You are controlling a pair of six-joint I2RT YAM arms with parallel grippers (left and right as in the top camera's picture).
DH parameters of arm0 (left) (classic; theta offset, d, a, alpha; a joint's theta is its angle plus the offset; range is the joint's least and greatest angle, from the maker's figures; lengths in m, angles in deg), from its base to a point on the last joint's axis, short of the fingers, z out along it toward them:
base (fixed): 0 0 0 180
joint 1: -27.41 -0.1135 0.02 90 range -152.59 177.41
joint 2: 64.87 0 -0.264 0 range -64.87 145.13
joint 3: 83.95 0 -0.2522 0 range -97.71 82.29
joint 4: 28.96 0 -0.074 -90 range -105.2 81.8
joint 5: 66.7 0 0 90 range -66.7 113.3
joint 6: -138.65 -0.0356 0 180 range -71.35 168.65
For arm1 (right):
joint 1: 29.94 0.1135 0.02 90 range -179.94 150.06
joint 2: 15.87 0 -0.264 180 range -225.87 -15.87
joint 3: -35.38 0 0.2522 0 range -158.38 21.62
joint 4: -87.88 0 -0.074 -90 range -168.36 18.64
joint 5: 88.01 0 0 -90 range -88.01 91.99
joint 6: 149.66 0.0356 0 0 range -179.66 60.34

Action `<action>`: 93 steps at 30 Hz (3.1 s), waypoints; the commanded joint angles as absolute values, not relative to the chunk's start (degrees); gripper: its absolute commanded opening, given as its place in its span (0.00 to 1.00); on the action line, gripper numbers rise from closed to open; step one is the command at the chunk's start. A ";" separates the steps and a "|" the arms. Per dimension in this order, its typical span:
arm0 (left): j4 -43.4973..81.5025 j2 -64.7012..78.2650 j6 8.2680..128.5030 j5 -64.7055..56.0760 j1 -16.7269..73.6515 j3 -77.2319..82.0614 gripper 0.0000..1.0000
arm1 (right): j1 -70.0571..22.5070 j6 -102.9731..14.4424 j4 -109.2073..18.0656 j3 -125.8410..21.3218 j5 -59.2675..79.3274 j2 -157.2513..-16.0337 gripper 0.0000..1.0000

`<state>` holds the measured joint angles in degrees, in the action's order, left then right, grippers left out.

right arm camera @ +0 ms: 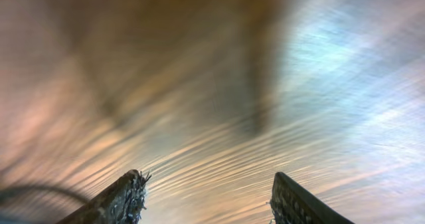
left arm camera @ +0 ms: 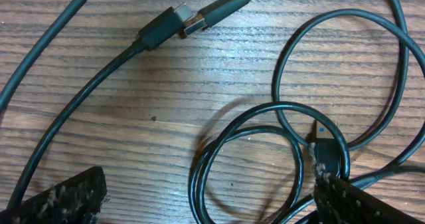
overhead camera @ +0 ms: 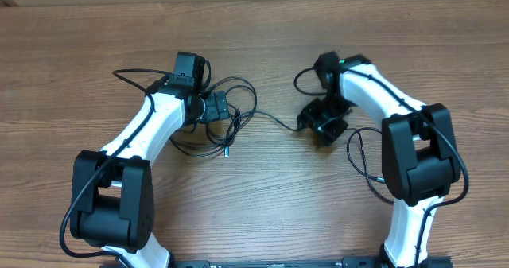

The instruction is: Untangle cables

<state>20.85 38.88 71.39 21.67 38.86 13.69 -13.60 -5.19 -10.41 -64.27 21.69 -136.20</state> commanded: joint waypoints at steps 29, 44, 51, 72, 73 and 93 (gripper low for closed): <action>19.65 38.92 71.39 22.26 39.07 14.04 1.00 | -3.04 29.68 -20.82 -66.96 0.75 -135.79 0.44; 16.83 38.92 72.13 22.22 39.07 16.10 0.55 | -7.28 -15.98 -16.97 -78.30 14.04 -130.02 0.04; 12.33 38.92 73.55 21.80 39.07 20.21 0.15 | -7.85 -20.81 -16.62 -80.75 14.72 -122.61 0.04; 12.57 38.84 73.16 20.43 38.94 18.92 0.12 | -19.31 -27.22 -25.95 -80.71 41.21 -116.25 0.04; 13.29 38.70 72.48 18.04 38.86 17.58 0.18 | -19.28 -27.22 -25.43 -80.71 40.33 -116.25 0.04; 21.42 38.62 67.52 17.06 38.68 8.64 0.87 | -19.68 -26.71 -11.75 -79.92 4.01 -118.56 0.04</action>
